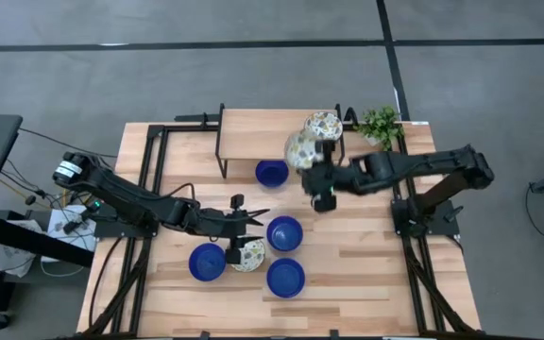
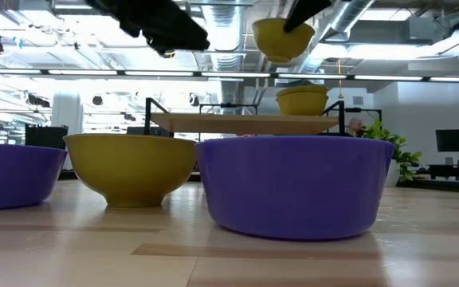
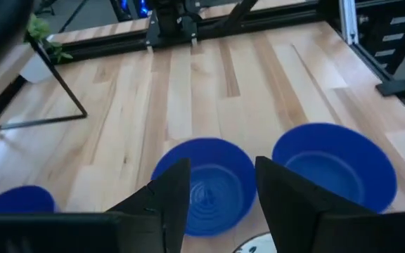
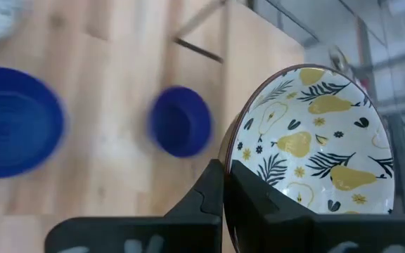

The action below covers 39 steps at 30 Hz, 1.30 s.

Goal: Pick & Place Mini bowls
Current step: Stack the white patterned bowl on the white patterned bowl on the shelf

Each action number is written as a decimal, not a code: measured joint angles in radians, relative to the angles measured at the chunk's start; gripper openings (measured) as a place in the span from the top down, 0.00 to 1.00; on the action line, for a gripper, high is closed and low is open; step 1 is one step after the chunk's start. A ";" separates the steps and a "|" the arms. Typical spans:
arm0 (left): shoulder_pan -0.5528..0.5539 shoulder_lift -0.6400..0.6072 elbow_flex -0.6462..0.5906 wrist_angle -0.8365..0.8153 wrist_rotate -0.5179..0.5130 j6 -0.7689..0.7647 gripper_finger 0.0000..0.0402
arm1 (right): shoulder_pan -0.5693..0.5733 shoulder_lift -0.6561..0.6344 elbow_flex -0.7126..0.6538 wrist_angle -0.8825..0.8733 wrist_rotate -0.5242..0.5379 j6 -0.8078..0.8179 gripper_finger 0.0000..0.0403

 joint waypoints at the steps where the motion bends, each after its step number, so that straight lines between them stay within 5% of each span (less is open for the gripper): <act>1: 0.000 0.000 -0.015 0.018 0.000 -0.001 0.61 | -0.026 0.000 0.011 -0.009 0.009 -0.001 1.00; 10: 0.000 0.000 -0.086 0.139 -0.001 -0.001 0.61 | -0.240 0.000 0.029 -0.061 0.008 0.007 1.00; 16: 0.000 0.000 -0.087 0.143 0.000 -0.001 0.62 | -0.327 0.000 0.029 -0.071 -0.094 0.050 1.00; 39: 0.000 0.000 -0.087 0.159 0.000 -0.001 0.63 | -0.411 0.008 -0.002 -0.082 -0.209 0.068 1.00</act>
